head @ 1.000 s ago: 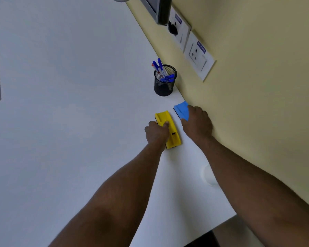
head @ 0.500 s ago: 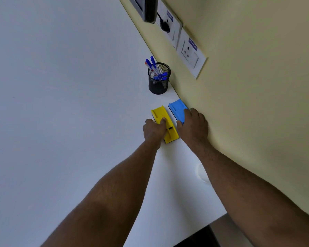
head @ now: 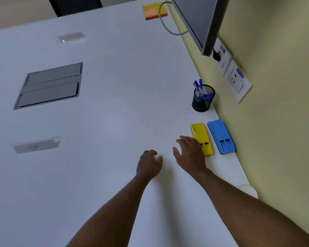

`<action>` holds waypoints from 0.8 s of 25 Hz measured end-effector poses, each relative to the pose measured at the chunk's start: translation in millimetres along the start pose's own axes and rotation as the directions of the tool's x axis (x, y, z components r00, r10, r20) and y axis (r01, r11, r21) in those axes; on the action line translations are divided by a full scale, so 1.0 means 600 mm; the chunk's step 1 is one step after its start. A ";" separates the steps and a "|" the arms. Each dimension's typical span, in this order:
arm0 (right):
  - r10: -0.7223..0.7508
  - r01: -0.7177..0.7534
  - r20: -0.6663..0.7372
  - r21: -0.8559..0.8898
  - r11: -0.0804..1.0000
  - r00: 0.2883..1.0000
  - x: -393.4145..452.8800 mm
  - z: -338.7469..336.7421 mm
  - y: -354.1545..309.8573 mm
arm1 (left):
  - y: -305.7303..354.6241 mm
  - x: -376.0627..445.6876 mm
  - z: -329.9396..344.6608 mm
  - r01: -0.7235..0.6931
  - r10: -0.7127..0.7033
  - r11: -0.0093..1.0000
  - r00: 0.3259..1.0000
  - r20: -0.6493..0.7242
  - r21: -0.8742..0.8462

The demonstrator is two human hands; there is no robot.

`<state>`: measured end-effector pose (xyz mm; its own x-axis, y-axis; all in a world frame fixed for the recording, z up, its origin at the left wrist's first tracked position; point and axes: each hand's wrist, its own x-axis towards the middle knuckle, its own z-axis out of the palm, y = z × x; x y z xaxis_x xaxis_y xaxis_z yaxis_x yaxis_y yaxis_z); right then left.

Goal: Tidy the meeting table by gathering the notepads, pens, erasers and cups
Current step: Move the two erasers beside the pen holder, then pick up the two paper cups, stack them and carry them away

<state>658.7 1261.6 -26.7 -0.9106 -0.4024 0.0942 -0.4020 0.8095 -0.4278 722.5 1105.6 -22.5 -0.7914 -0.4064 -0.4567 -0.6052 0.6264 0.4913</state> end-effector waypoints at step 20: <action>-0.496 0.471 0.267 0.157 0.868 0.826 -0.154 0.016 -0.371 | -0.278 -0.321 -0.229 0.229 -0.201 0.972 0.933 -0.298 0.061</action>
<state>833.3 1114.6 50.9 -0.5272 -0.8482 0.0504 -0.7627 0.4462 -0.4682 964.1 987.9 85.3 -0.6425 -0.7036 -0.3035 -0.7638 0.5561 0.3276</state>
